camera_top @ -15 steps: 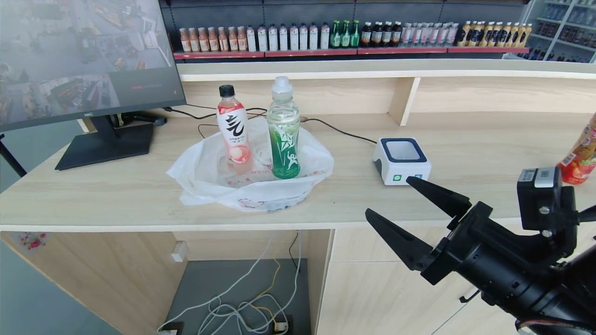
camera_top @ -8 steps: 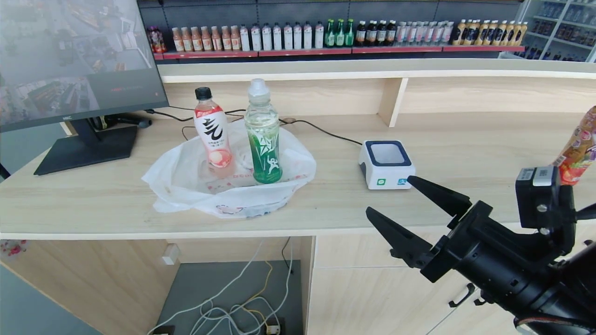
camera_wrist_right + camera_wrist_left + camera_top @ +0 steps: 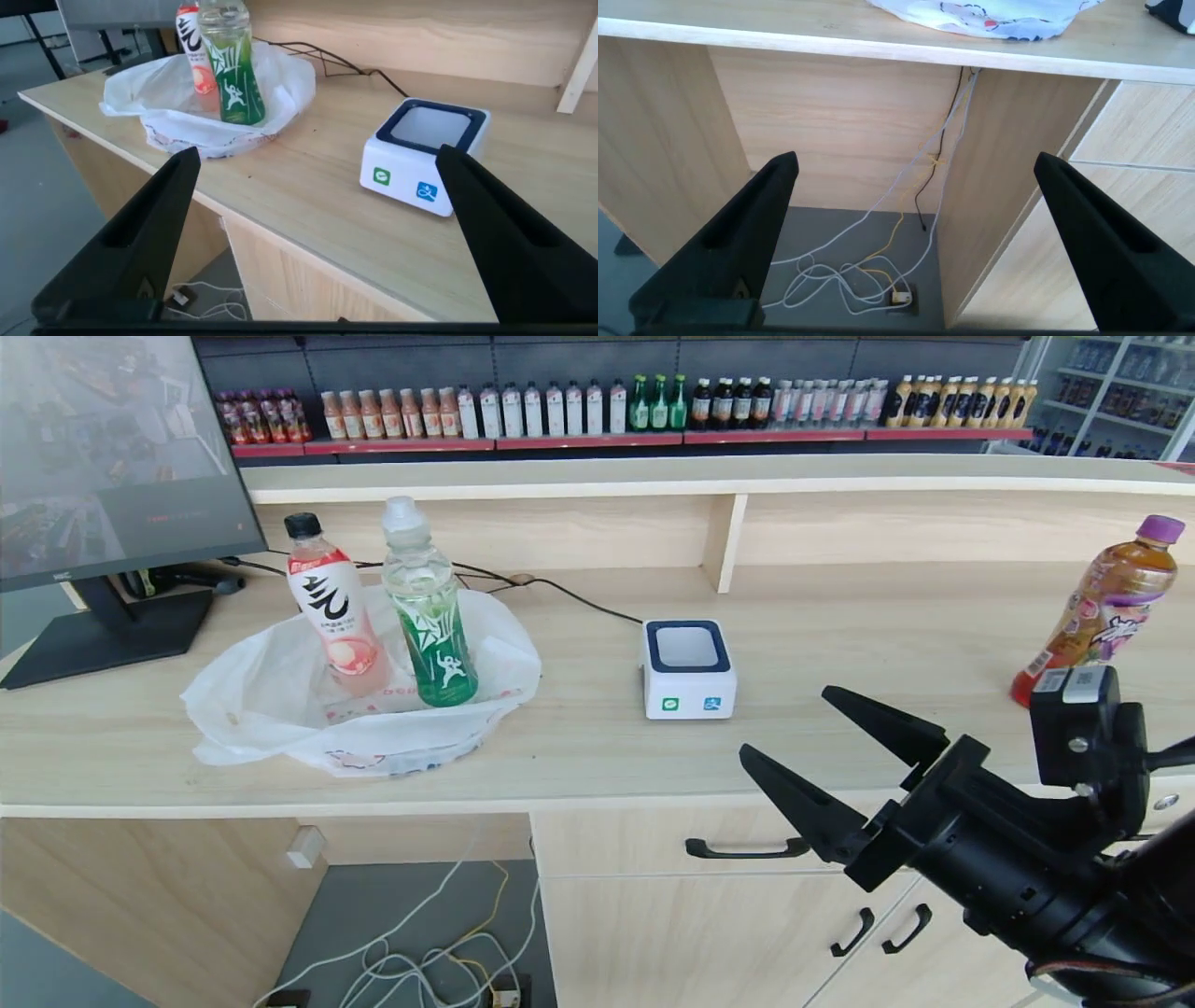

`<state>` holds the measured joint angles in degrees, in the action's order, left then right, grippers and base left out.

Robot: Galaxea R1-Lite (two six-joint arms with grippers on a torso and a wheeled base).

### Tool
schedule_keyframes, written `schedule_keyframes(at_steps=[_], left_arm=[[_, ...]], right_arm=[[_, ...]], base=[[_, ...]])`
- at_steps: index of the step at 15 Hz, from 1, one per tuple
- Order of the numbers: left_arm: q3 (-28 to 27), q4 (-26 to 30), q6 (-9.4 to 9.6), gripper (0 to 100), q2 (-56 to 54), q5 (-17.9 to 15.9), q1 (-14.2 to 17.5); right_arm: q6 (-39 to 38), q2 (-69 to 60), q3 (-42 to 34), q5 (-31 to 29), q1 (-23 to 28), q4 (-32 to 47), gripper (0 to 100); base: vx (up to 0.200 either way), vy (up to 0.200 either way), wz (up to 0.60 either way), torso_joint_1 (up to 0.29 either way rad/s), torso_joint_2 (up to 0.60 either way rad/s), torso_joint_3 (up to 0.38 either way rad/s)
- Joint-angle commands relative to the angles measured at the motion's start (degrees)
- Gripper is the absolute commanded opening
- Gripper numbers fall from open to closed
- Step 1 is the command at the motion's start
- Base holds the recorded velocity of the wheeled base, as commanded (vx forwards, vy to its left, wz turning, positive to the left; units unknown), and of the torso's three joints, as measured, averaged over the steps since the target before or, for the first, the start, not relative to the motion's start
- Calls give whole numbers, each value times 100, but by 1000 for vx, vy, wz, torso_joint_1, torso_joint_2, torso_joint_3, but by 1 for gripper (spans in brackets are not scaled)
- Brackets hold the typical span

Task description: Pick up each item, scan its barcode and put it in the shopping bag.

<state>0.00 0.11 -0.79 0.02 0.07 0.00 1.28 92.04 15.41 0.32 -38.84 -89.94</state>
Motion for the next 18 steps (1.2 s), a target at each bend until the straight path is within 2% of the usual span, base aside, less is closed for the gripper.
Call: schedule_keyframes(at_steps=[1, 18], left_arm=[[0, -2, -9, 100, -2, 1, 0], [0, -2, -17, 100, 6, 1, 0]], right_arm=[[-14, 332, 173, 3, 17, -6, 100], [-14, 570, 270, 3, 562, -6, 100]], base=[[0, -200, 0, -2, 7, 7], [0, -200, 0, 2, 2, 4]])
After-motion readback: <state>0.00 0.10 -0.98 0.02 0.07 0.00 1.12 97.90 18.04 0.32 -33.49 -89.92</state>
